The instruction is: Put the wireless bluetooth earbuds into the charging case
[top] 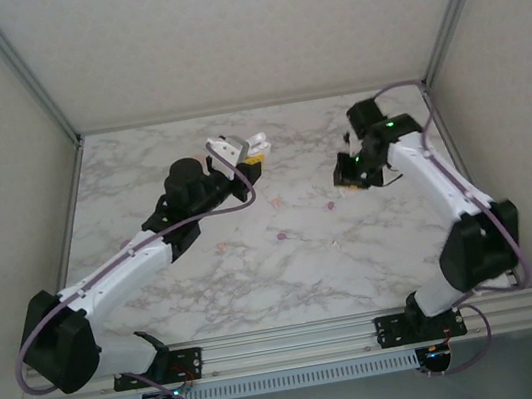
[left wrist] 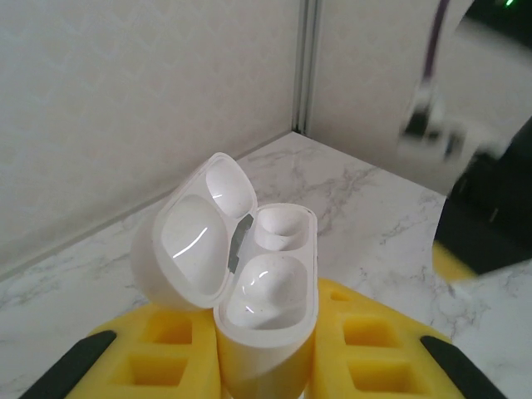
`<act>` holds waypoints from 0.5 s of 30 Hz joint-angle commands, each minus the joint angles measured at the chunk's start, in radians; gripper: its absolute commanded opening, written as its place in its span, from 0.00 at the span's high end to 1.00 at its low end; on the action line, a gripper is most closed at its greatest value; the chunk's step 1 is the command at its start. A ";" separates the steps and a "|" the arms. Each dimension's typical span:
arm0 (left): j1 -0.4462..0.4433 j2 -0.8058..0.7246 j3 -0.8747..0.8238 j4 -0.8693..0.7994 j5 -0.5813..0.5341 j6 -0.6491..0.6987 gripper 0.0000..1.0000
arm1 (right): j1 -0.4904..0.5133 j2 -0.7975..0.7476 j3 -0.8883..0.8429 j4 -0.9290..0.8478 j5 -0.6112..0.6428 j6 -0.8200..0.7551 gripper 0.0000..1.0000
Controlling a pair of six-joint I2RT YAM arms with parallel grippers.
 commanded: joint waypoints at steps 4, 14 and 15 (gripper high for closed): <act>-0.042 0.079 0.067 0.120 0.021 -0.049 0.81 | 0.029 -0.120 0.149 0.170 -0.182 0.173 0.77; -0.097 0.139 0.100 0.204 -0.004 -0.031 0.81 | 0.132 -0.149 0.150 0.394 -0.177 0.330 0.77; -0.101 0.141 0.100 0.213 -0.005 -0.026 0.81 | 0.141 -0.147 0.146 0.404 -0.164 0.334 0.76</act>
